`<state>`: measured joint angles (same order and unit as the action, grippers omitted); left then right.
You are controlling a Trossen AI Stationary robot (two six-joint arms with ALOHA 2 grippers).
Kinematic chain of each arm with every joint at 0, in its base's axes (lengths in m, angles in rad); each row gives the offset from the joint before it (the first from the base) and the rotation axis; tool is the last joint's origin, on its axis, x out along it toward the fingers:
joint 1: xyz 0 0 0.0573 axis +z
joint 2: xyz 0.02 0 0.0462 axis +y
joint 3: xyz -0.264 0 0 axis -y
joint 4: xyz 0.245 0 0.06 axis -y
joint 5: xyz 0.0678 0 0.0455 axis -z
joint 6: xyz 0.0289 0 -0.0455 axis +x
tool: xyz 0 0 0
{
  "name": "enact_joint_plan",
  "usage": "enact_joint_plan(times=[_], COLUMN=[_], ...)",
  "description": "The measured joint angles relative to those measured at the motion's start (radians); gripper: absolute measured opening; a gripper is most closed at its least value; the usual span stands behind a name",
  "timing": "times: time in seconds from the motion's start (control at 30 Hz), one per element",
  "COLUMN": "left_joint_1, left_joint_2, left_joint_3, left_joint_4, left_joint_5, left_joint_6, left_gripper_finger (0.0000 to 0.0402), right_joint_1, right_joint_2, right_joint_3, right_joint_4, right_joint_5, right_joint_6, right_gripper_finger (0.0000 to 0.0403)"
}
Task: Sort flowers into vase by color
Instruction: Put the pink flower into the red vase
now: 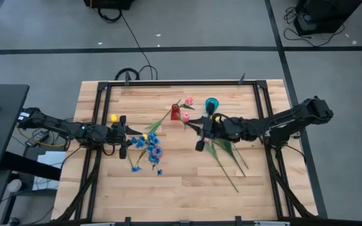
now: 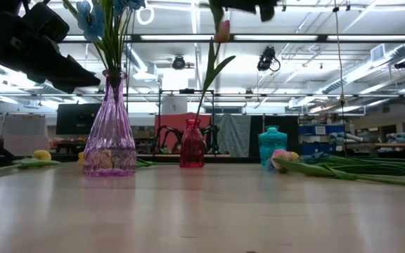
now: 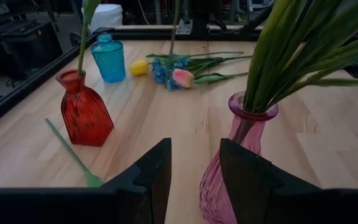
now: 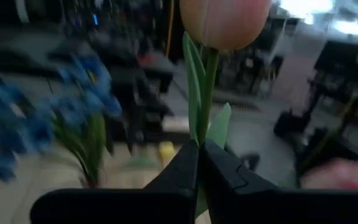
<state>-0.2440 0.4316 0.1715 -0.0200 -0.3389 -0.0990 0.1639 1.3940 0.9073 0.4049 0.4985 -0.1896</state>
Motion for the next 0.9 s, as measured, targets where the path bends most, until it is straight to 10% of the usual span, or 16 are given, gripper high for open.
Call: enact_joint_plan(times=[0.23, 0.57, 0.9], left_joint_1=[0.000, 0.000, 0.000], left_joint_2=[0.000, 0.000, 0.000], left_joint_3=[0.000, 0.000, 0.000], left_joint_4=[0.000, -0.005, 0.030], left_joint_5=[0.000, -0.002, -0.022], left_joint_6=[-0.005, -0.040, -0.069], left_gripper_finger=[0.0142, 0.0142, 0.0142], right_joint_1=[-0.099, -0.198, -0.578], right_joint_2=[-0.109, -0.269, -0.208], right_joint_3=[0.000, -0.052, -0.064], right_joint_4=[-0.255, -0.182, -0.020], right_joint_5=[-0.116, -0.212, -0.592], right_joint_6=[0.135, 0.008, 0.048], right_gripper_finger=[0.0024, 0.0024, 0.0023])
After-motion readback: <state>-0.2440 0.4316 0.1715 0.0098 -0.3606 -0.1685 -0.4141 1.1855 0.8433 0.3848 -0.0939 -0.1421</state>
